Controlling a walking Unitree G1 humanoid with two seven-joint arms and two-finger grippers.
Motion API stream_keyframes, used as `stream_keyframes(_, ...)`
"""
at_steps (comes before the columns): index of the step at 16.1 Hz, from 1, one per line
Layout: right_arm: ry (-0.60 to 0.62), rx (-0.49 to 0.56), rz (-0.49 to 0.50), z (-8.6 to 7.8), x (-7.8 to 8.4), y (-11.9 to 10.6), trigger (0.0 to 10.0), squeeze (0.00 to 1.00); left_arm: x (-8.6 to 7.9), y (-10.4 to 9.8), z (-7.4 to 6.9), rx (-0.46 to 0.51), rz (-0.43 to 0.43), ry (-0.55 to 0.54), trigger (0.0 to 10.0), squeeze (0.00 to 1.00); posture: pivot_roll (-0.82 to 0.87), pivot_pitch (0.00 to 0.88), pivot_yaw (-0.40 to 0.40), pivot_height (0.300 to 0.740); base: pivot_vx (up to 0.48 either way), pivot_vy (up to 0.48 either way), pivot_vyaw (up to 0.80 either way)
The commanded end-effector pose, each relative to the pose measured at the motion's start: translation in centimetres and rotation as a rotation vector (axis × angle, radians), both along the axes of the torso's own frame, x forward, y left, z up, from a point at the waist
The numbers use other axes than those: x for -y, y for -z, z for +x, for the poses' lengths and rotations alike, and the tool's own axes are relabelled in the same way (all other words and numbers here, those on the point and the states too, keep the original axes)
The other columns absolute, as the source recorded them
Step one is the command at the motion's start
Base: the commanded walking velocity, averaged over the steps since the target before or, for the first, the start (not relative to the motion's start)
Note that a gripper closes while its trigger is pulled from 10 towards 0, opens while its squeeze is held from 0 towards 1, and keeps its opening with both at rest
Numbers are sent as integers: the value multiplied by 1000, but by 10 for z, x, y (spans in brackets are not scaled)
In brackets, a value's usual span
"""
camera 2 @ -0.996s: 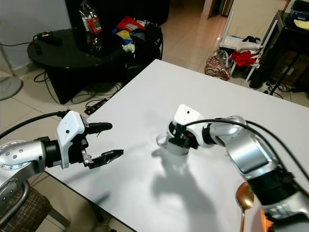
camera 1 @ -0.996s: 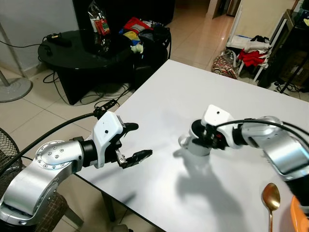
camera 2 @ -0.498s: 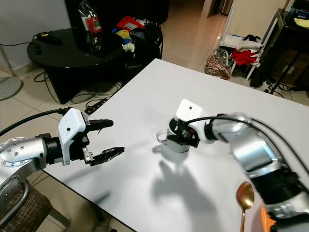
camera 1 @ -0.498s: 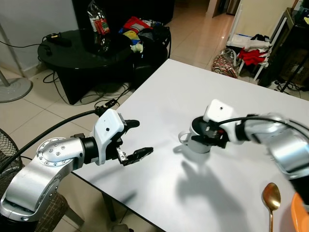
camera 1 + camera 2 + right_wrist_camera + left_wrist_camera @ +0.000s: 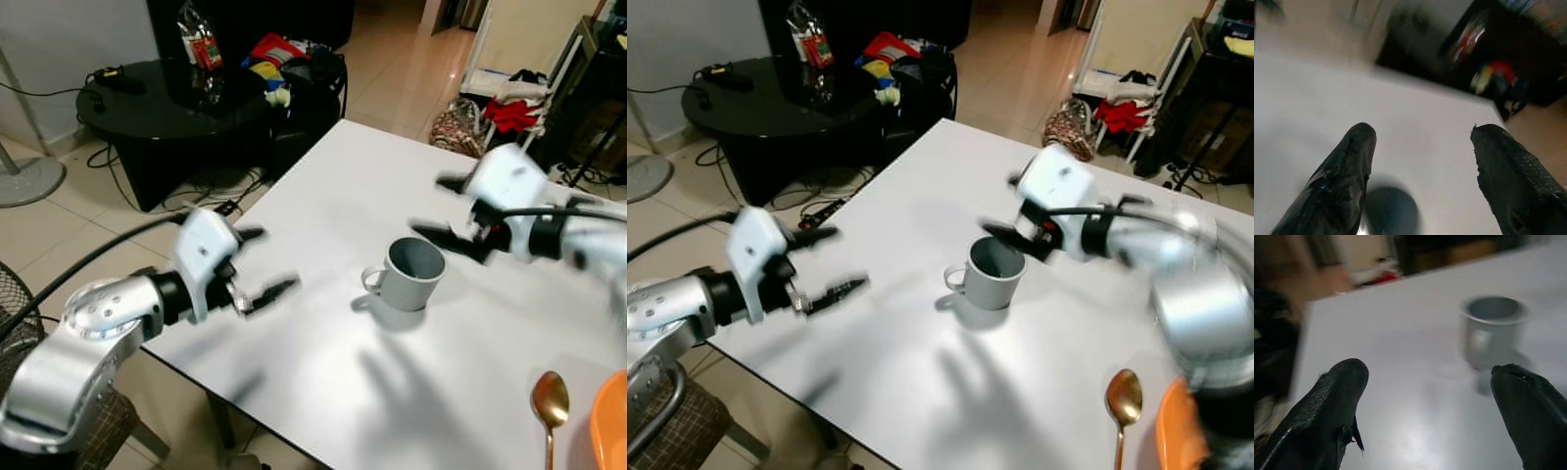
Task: Setting the table
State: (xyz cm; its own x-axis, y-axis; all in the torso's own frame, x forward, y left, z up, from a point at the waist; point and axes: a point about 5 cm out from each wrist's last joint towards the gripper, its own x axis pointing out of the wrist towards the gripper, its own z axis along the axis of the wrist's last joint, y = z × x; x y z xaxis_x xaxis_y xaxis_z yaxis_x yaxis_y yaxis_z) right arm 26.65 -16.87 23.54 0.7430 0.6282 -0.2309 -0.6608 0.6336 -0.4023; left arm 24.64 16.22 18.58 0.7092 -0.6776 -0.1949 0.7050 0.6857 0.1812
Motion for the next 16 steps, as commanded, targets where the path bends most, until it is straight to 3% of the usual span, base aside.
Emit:
stream_keyframes(1, 63, 55, 124, -12, -7, 0, 10000, 0, -7, -5, 1, 49, -10, -126, 10000, 0, 97, 0, -16, 740, 0, 0, 0)
stream_keyframes(2, 178, 80, 225, -22, -19, 16, 10000, 0, -10, -3, 1, 80, -23, -231, 10000, 0, 91, 0, 0, 740, 0, 0, 0)
stream_keyframes(4, 246, 54, 358, -36, -38, 30, 10000, 0, -11, 0, -2, 96, -36, -332, 10000, 0, 92, 0, 18, 740, 0, 0, 0)
stream_keyframes(6, 248, 53, 449, -42, -51, 30, 10000, 290, -3, 2, -6, 99, -19, -330, 10000, 0, 94, 0, 28, 740, 0, 0, 800)
stream_keyframes(7, 253, 45, 489, -45, -54, 31, 10000, 298, 0, 1, -6, 110, -6, -316, 10000, 0, 94, 0, 28, 740, 0, 0, 800)
stream_keyframes(11, 304, -18, 515, -50, -64, 43, 10000, 282, -6, -2, -2, 132, 21, -362, 10000, 0, 102, 0, 38, 740, 0, 0, 800)
stream_keyframes(16, 325, -36, 507, -52, -63, 49, 10000, 259, 0, 3, -1, 110, 0, -381, 10000, 0, 95, 0, 47, 740, 0, 0, 800)
